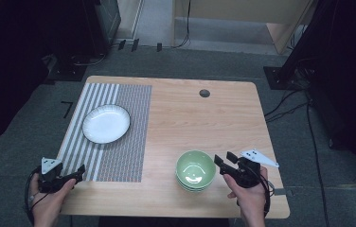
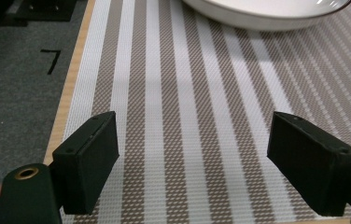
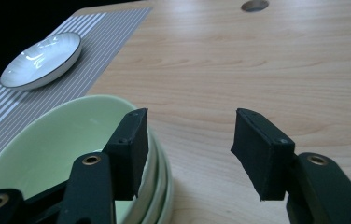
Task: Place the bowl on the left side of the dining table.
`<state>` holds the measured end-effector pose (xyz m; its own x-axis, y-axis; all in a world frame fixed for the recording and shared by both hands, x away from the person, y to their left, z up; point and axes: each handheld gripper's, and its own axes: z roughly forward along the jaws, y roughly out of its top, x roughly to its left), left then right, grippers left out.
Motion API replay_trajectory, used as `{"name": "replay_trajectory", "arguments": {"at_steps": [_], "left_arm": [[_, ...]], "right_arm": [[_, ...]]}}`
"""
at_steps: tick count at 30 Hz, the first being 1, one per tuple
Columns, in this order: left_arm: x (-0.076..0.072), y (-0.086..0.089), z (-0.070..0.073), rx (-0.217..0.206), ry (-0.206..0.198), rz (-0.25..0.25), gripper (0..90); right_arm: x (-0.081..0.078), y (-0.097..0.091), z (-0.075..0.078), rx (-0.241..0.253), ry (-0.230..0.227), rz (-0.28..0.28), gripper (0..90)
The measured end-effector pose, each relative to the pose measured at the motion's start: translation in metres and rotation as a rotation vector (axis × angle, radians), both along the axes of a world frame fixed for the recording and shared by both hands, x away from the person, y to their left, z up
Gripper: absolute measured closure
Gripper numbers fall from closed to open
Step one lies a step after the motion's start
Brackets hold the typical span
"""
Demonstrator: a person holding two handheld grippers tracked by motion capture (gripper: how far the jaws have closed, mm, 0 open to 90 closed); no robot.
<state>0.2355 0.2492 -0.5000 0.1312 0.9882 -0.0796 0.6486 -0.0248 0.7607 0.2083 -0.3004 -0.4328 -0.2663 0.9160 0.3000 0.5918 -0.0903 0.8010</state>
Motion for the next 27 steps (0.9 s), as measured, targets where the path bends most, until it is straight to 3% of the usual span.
{"name": "replay_trajectory", "arguments": {"at_steps": [4,8,16,20,24,27], "left_arm": [[-0.001,-0.006,0.008,-0.052,-0.023,-0.01,16.3],[-0.002,-0.015,0.015,-0.051,-0.036,-0.025,16.3],[-0.002,-0.029,0.019,-0.052,-0.046,-0.058,16.5],[-0.002,-0.034,0.02,-0.059,-0.047,-0.068,16.5],[-0.002,-0.036,0.023,-0.087,-0.057,-0.064,16.6],[-0.002,-0.038,0.025,-0.1,-0.066,-0.061,16.6]], "right_arm": [[0.0,0.005,-0.001,0.005,0.014,0.017,46.9],[0.001,0.01,-0.002,0.024,0.033,0.046,51.7],[0.002,0.021,-0.008,-0.015,0.059,0.072,69.6],[0.001,0.024,-0.011,-0.037,0.04,0.069,83.2],[0.0,0.029,-0.012,-0.099,-0.003,0.068,85.7],[-0.001,0.03,-0.015,-0.116,-0.05,0.066,86.9]]}}
